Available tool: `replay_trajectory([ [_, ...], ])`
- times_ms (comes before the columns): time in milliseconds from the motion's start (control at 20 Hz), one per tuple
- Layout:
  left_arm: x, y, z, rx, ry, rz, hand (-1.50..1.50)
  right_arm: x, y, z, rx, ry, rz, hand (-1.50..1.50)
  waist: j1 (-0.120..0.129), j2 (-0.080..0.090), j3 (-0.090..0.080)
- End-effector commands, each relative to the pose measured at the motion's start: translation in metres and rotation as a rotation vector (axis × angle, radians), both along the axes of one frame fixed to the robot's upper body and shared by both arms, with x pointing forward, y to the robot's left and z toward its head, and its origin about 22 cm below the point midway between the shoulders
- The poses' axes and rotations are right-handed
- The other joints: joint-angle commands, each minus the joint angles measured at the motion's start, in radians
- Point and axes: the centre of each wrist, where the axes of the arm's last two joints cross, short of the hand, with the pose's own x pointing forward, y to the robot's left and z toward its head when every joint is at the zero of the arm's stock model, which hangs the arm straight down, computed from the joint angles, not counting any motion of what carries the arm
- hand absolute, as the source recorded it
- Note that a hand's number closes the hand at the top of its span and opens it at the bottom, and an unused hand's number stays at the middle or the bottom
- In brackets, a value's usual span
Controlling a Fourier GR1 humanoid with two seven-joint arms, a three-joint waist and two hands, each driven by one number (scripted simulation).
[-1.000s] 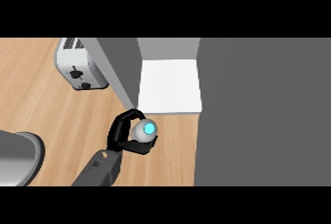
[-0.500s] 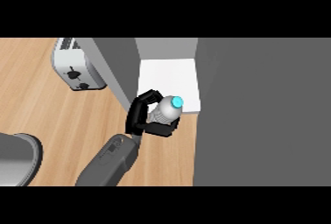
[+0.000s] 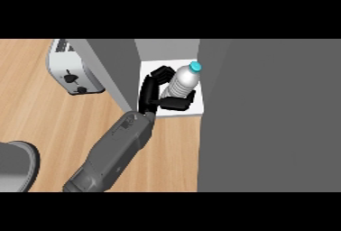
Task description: Pick up the bottled water, place it into the cabinet and close the cabinet
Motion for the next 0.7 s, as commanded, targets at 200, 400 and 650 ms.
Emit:
replay_trajectory([
  [200,0.032,0.004,0.016,0.077,0.048,0.167,1.5,-0.006,0.0,0.026,0.068,-0.042,0.008,-1.5,-0.012,0.003,0.0],
  [400,0.043,0.005,0.024,0.245,-0.017,0.253,1.5,0.001,-0.009,0.01,0.065,-0.045,0.035,-1.5,-0.014,0.013,0.001],
  [650,0.05,0.029,0.016,0.436,-0.036,0.369,-1.5,0.0,-0.009,0.01,0.068,-0.051,0.012,-1.5,-0.029,0.019,0.001],
])
